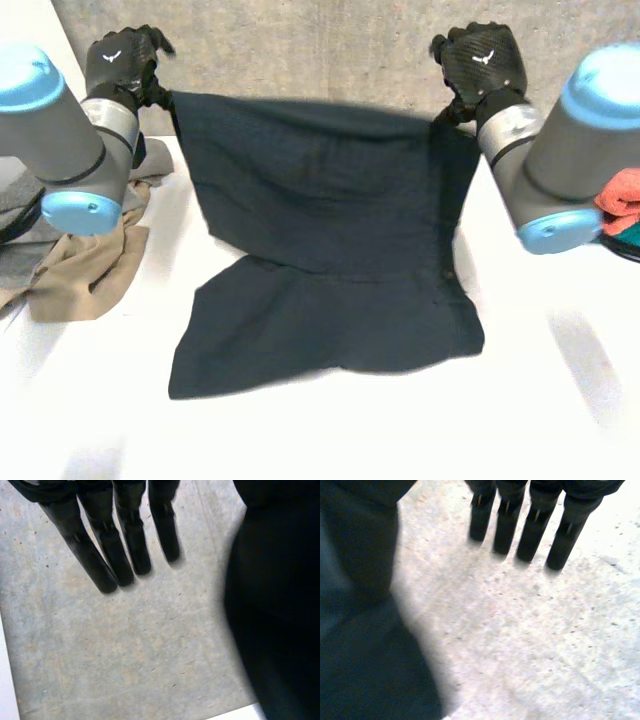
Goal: Fold the laundry.
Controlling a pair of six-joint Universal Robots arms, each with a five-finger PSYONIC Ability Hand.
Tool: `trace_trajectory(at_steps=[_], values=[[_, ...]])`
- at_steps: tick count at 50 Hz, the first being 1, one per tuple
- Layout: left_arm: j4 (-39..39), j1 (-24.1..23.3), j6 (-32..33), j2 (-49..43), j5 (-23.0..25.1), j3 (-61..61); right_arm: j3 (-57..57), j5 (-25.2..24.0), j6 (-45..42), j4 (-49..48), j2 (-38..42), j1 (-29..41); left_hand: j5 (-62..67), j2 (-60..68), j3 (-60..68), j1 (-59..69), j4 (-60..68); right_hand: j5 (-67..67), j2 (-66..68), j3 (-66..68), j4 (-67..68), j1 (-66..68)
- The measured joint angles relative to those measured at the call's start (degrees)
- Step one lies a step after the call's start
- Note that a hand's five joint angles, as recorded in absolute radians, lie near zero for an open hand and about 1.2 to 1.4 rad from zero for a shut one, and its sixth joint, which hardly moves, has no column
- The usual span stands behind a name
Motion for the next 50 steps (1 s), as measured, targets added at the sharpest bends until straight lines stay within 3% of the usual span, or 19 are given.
trace_trajectory(at_steps=[1,2,4,10,22,29,33,36,40,44,50], values=[[0.69,0.12,0.26,-0.74,-0.17,0.45,-0.25,0.48,-0.39,-2.15,1.36,-0.01,-4.77,-6.01,-5.89,-5.42,-4.83,-7.01,-6.33,-6.56,-7.82,-5.83],[1.4,0.25,0.55,-1.36,-0.35,0.99,-0.56,1.0,-0.81,-4.55,2.91,-0.07,-17.87,-17.83,-17.41,-15.99,-18.06,-12.74,-11.28,-11.72,-12.94,-10.11],[2.03,0.47,1.01,-1.38,-0.61,1.38,-0.81,1.51,-1.07,-6.11,4.17,-0.27,-22.55,-23.23,-22.75,-17.37,-23.35,-15.66,-13.37,-14.92,-15.95,-11.04],[2.01,1.06,4.18,3.88,-0.79,-1.46,0.85,1.59,0.33,0.75,0.51,-1.34,-23.11,-23.62,-23.03,-17.37,-23.59,-15.68,-13.37,-15.01,-16.14,-11.04],[5.18,-1.29,26.17,24.12,0.51,-31.06,17.73,-2.97,-6.84,27.84,-18.91,-3.57,-23.11,-23.62,-23.03,-17.37,-23.59,-15.67,-13.38,-15.01,-16.14,-11.04],[9.48,0.38,34.46,24.55,1.05,-41.54,30.65,-7.61,-10.56,29.82,-25.35,-4.37,-23.11,-23.62,-23.03,-17.37,-23.59,-15.68,-13.38,-15.01,-16.14,-11.04],[5.8,-0.01,34.53,26.1,0.22,-46.37,35.3,-8.76,-11.36,28.84,-26.57,-4.66,-23.11,-23.62,-23.03,-17.36,-23.59,-13.34,-11.3,-12.82,-14.24,-9.92],[0.0,-1.49,32.34,30.13,-0.09,-52.28,39.88,-10.08,-12.78,27.88,-26.97,-5.22,-20.22,-19.68,-19.84,-12.09,-19.41,0.54,3.16,1.24,-0.31,5.07],[-7.59,-4.18,28.04,36.44,0.33,-59.82,44.55,-12.87,-15.43,26.52,-26.71,-6.05,-9.63,-8.88,-9.23,-1.05,-8.83,8.15,10.73,9.27,7.62,12.48],[-13.25,-6.37,23.2,41.33,1.98,-66.16,48.25,-17.19,-18.37,23.97,-25.44,-7.0,-4.45,-3.89,-3.95,3.81,-3.41,9.11,11.08,10.15,8.6,13.07],[-16.85,-7.56,17.57,43.63,5.02,-72.02,51.07,-21.98,-20.17,17.87,-22.21,-7.81,-8.49,-7.09,-6.75,0.02,-7.11,4.57,8.02,6.47,5.22,10.18]])
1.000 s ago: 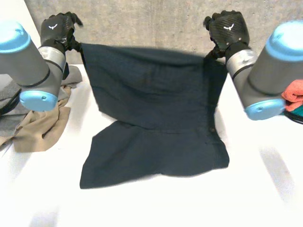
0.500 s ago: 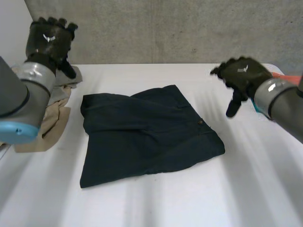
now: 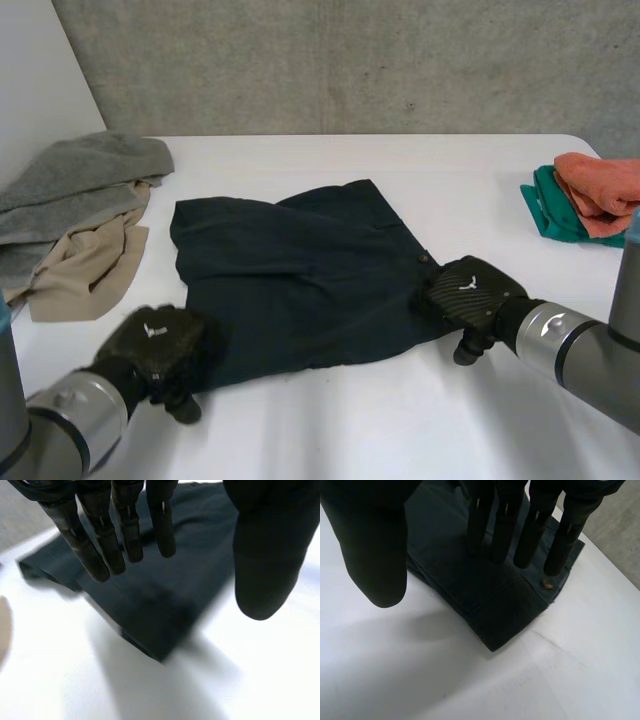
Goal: Fold the laundry.
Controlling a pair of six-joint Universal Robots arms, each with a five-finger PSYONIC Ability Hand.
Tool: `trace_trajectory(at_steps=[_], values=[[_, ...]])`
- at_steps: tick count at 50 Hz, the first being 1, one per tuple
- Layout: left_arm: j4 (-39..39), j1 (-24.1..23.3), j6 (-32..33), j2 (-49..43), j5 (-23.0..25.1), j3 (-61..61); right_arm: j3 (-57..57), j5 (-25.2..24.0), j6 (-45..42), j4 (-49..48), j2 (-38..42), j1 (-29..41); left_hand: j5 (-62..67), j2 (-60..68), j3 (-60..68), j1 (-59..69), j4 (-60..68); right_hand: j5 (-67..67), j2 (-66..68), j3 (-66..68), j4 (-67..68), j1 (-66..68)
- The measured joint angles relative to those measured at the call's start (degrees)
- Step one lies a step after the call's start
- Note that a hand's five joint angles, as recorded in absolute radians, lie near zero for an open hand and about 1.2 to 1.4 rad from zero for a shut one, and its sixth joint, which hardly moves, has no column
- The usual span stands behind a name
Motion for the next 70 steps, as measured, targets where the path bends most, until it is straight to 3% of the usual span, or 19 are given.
trace_trajectory(at_steps=[11,21,24,27,30,33,36,40,46,52,57,64,70], values=[[2.73,-0.91,-1.53,-4.98,0.78,-0.68,0.77,-1.07,0.44,-13.37,5.9,0.57,-11.15,-11.17,-11.18,-10.8,-10.89,-3.82,-2.97,-3.09,-3.29,-2.02],[9.03,-2.58,0.94,-11.38,-5.7,2.92,-0.25,-0.65,0.4,-19.59,9.32,1.55,-12.4,-12.3,-12.33,-11.01,-12.01,0.13,-1.51,-1.01,-1.41,-1.69],[11.22,-3.1,3.34,-13.54,-7.31,4.1,-0.94,-0.56,0.27,-20.01,10.27,1.78,-12.39,-12.3,-12.33,-11.01,-12.0,5.82,4.97,4.9,4.54,3.81],[13.27,-3.55,6.47,-15.78,-8.19,5.17,-1.82,-0.31,0.12,-20.23,11.2,2.04,-11.9,-11.93,-12.13,-10.84,-11.77,19.43,19.8,19.64,18.96,18.4],[14.55,-3.76,8.59,-17.28,-8.4,5.75,-2.35,0.09,0.11,-20.34,11.59,2.18,-5.1,-5.97,-6.42,-5.13,-5.64,30.32,30.61,30.13,30.27,28.59],[15.97,-3.88,10.42,-18.7,-8.35,6.19,-2.76,1.0,0.26,-20.28,11.63,2.29,22.1,21.75,21.2,24.08,21.94,33.64,33.23,33.33,34.67,30.51],[16.72,-3.9,11.01,-19.16,-8.06,6.22,-2.82,2.53,0.72,-19.4,10.81,2.24,37.93,37.84,37.08,37.57,37.99,33.64,33.23,33.33,34.87,30.47],[16.62,-4.28,10.94,-17.95,-7.51,5.53,-2.53,3.89,1.21,-15.66,8.34,1.73,39.28,40.07,39.27,37.73,40.17,33.64,33.23,33.33,34.88,30.47],[11.54,-6.28,10.54,-10.25,-5.32,2.36,-2.18,3.85,-2.79,4.58,-0.19,-2.29,39.28,40.07,39.27,37.73,40.16,33.64,33.23,33.33,34.88,30.51],[-1.64,-8.96,10.54,-3.44,-2.96,0.32,-1.79,3.18,-16.06,32.42,-7.67,-8.75,39.28,40.09,39.27,37.73,40.16,33.65,33.24,33.69,34.97,30.47],[-14.32,-9.88,10.66,-2.51,-2.54,1.3,-1.04,2.45,-26.0,47.78,-11.15,-12.51,39.28,40.12,39.28,37.73,40.16,34.22,33.62,34.22,35.08,30.47],[-20.9,-9.42,10.93,-4.81,-2.69,6.18,-1.95,0.2,-25.75,49.02,-12.36,-11.74,39.28,40.12,39.31,37.73,40.17,35.02,33.62,34.39,35.11,30.47],[-16.55,-8.62,10.8,-10.67,-3.96,16.76,-8.02,0.17,-12.25,36.03,-8.63,-8.28,39.69,40.13,39.36,37.73,40.18,35.32,33.62,34.49,35.11,30.51]])
